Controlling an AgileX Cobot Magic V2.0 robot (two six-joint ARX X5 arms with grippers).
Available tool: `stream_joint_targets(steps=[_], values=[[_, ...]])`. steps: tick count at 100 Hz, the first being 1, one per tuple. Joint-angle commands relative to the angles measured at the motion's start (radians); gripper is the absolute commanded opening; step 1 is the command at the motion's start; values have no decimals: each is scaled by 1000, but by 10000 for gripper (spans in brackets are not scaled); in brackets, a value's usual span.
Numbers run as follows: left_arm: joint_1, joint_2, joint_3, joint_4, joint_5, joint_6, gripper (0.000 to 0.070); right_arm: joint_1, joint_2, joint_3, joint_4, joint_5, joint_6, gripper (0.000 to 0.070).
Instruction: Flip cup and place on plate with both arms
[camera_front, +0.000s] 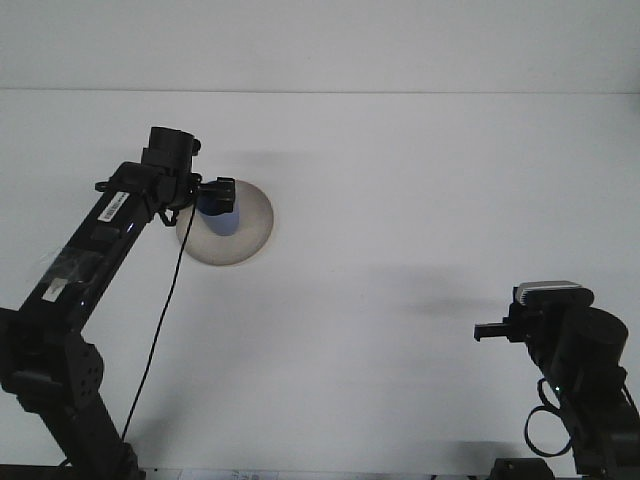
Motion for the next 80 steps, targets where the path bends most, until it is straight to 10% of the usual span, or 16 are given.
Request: stream_joint_targets(steps=[1, 80], values=[[0, -43, 32, 9, 2, -17, 700, 0, 3, 15, 8, 0, 3, 0], [-4, -1046, -909, 381, 1, -72, 666, 0, 3, 15, 27, 1, 3, 0]])
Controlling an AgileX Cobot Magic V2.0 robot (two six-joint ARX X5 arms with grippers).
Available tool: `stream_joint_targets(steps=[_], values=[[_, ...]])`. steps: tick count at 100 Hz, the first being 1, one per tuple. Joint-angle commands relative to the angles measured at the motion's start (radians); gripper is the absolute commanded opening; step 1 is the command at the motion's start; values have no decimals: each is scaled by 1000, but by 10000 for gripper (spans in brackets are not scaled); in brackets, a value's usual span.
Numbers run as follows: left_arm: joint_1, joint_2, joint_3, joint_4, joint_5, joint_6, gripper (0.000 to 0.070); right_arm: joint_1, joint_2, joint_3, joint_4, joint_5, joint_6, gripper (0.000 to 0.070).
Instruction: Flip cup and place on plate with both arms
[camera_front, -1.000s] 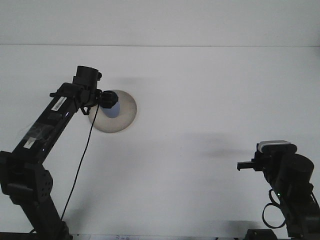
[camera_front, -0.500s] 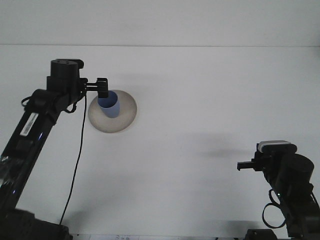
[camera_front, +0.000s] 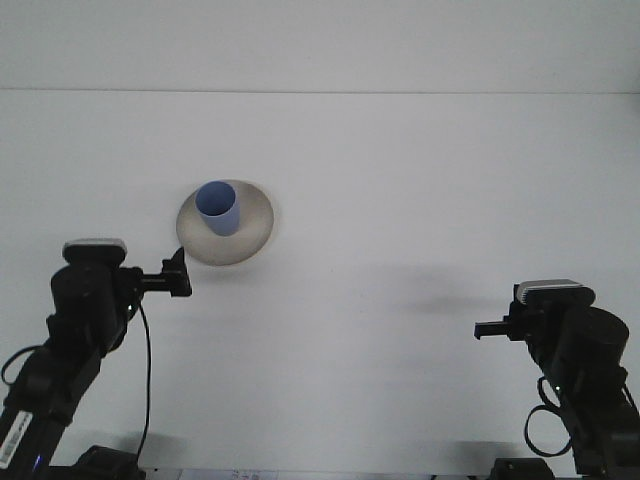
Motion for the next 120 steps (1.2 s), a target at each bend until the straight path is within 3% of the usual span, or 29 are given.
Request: stream_joint_targets(steps=[1, 8, 20, 114, 120], values=[[-3, -48, -57, 14, 2, -15, 648, 0, 3, 15, 11, 1, 3, 0], [-3, -100, -108, 10, 1, -15, 455, 0, 3, 15, 11, 1, 3, 0], [-3, -148, -138, 3, 2, -15, 0, 0, 3, 15, 18, 1, 3, 0], [-3, -318, -138, 36, 2, -14, 12, 0, 3, 15, 18, 1, 3, 0], [-1, -348, -140, 39, -2, 19, 12, 0, 3, 15, 18, 1, 3, 0]])
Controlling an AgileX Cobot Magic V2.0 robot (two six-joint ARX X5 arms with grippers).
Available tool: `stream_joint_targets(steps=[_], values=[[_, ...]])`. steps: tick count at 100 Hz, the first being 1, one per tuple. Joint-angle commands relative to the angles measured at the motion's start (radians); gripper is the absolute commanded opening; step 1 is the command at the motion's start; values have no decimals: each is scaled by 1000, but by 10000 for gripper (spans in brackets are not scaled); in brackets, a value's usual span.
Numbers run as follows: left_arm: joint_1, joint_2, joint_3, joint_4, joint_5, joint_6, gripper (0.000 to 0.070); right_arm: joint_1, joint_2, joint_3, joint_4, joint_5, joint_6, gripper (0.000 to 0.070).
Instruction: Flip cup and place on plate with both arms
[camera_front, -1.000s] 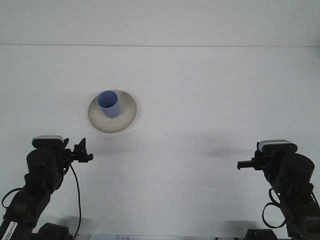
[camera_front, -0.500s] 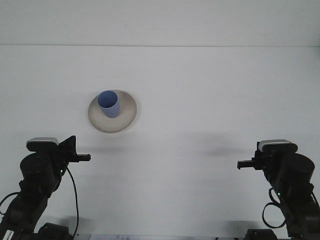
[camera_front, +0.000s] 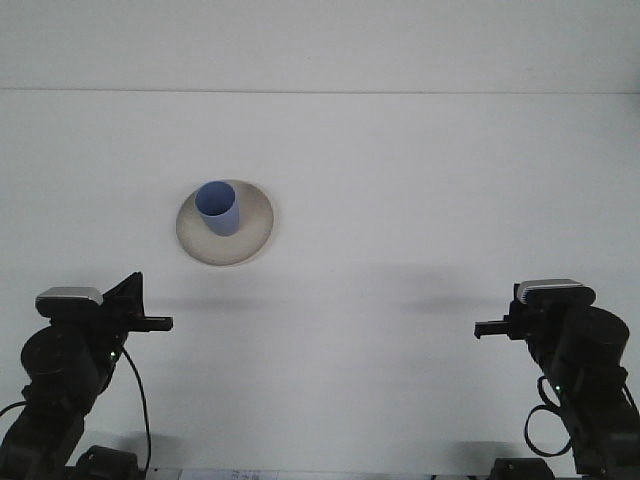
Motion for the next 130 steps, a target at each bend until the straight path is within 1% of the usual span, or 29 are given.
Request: stream_joint_targets(steps=[1, 14, 21, 31, 48, 70, 87, 117, 130], values=[[-1, -25, 11, 14, -2, 34, 12, 0, 3, 15, 11, 1, 3, 0], [-1, -84, -41, 61, -2, 63, 12, 0, 3, 15, 11, 1, 3, 0], [-1, -130, -106, 111, -2, 88, 12, 0, 3, 15, 11, 1, 3, 0], [1, -209, -222, 181, -2, 100, 12, 0, 3, 15, 11, 1, 3, 0], [6, -352, -433, 298, 3, 99, 12, 0, 3, 15, 11, 1, 3, 0], [30, -518, -607, 324, 19, 93, 12, 0, 3, 15, 11, 1, 3, 0], [48, -513, -661, 357, 28, 72, 12, 0, 3, 15, 14, 1, 3, 0], [53, -513, -674, 386, 33, 76, 12, 0, 3, 15, 14, 0, 3, 0], [53, -513, -674, 386, 50, 80, 12, 0, 3, 15, 14, 0, 3, 0]])
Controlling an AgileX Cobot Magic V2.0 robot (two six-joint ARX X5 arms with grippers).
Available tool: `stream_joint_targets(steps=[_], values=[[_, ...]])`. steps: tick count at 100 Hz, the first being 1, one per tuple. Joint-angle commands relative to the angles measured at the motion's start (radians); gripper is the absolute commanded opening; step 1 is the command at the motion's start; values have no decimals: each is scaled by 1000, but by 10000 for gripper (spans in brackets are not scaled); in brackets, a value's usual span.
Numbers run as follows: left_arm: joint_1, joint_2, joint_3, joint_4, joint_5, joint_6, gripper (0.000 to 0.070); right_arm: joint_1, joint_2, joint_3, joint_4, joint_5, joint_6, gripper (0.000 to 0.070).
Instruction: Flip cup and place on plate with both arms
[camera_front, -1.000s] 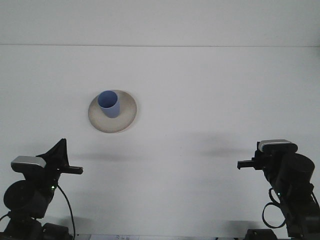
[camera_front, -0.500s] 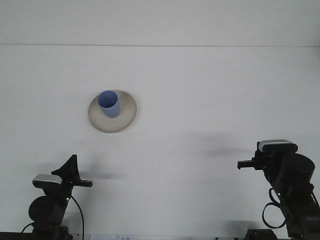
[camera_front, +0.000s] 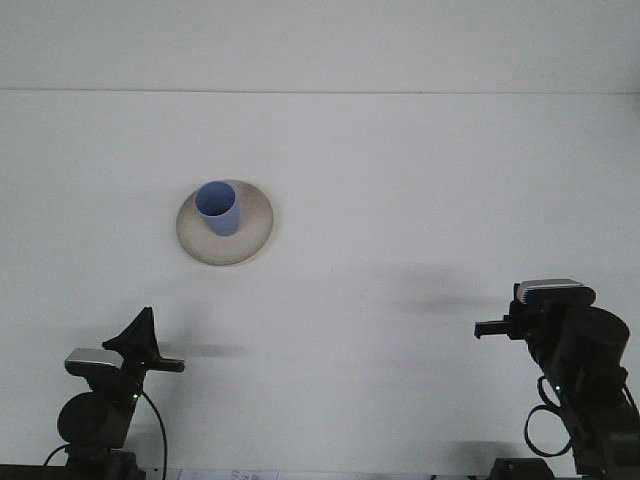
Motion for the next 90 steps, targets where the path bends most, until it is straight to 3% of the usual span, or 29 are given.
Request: stream_joint_targets(steps=[1, 75, 90], values=[[0, -2, -19, 15, 5, 5, 12, 0, 4, 15, 14, 0, 3, 0], [0, -2, -19, 16, 5, 3, 12, 3, 2, 12, 18, -2, 3, 0], [0, -2, -19, 15, 5, 3, 12, 3, -48, -24, 44, 36, 3, 0]])
